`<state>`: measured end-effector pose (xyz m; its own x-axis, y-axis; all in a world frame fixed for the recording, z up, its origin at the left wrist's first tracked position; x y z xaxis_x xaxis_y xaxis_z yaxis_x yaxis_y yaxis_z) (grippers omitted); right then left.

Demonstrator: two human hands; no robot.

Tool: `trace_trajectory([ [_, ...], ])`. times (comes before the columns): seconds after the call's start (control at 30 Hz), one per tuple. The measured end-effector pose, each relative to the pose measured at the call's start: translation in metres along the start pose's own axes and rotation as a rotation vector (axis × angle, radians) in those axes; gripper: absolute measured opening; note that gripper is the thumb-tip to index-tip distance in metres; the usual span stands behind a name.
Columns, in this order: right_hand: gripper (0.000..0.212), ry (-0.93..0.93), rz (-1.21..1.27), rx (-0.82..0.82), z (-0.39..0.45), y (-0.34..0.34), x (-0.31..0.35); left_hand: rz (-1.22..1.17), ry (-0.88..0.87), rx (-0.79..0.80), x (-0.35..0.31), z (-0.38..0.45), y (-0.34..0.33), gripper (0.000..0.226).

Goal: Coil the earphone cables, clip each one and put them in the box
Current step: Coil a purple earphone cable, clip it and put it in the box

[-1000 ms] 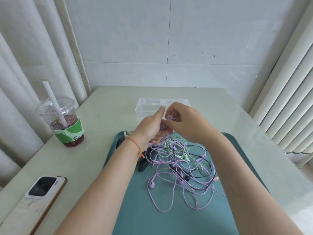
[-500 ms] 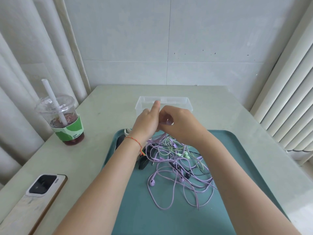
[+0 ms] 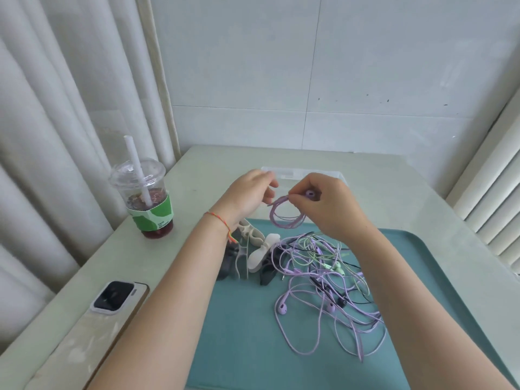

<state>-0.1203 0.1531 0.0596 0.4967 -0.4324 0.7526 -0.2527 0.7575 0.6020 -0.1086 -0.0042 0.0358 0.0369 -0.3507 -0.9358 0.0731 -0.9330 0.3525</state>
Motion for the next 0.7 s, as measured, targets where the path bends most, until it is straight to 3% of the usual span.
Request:
trace_trajectory([
  [0.13,0.006,-0.015,-0.036,-0.027,0.004,0.000,0.003,0.490,0.050,-0.048,0.029,0.004,0.024,0.033],
  [0.23,0.005,-0.027,-0.069,-0.030,0.003,-0.006,0.001,0.745,0.157,0.114,0.062,0.014,0.013,0.036],
  [0.33,0.005,-0.029,-0.084,0.002,0.002,-0.015,-0.003,0.821,0.206,0.278,0.074,0.014,-0.005,0.038],
  [0.43,0.006,-0.020,-0.100,0.013,0.002,-0.021,-0.003,0.888,0.201,0.319,0.072,0.011,-0.012,0.042],
  [0.57,0.005,-0.010,-0.102,0.016,0.001,-0.022,-0.001,0.850,0.180,0.289,0.066,0.007,-0.010,0.038],
  [0.7,0.004,-0.016,-0.091,0.003,0.001,-0.016,-0.001,0.855,0.104,0.147,0.059,0.007,-0.002,0.032],
])
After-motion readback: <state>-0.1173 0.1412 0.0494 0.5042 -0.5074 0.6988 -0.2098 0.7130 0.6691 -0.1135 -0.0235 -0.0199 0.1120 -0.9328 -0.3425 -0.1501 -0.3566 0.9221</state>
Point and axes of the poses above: each hand's wrist, its own z-axis towards the middle knuckle, its own y-axis out of the back of the hand, x = y × z, the point moved 7 cm from there along z, towards the middle knuckle, and after that the axes turned 8 degrees about x, right-handed, at the moved point
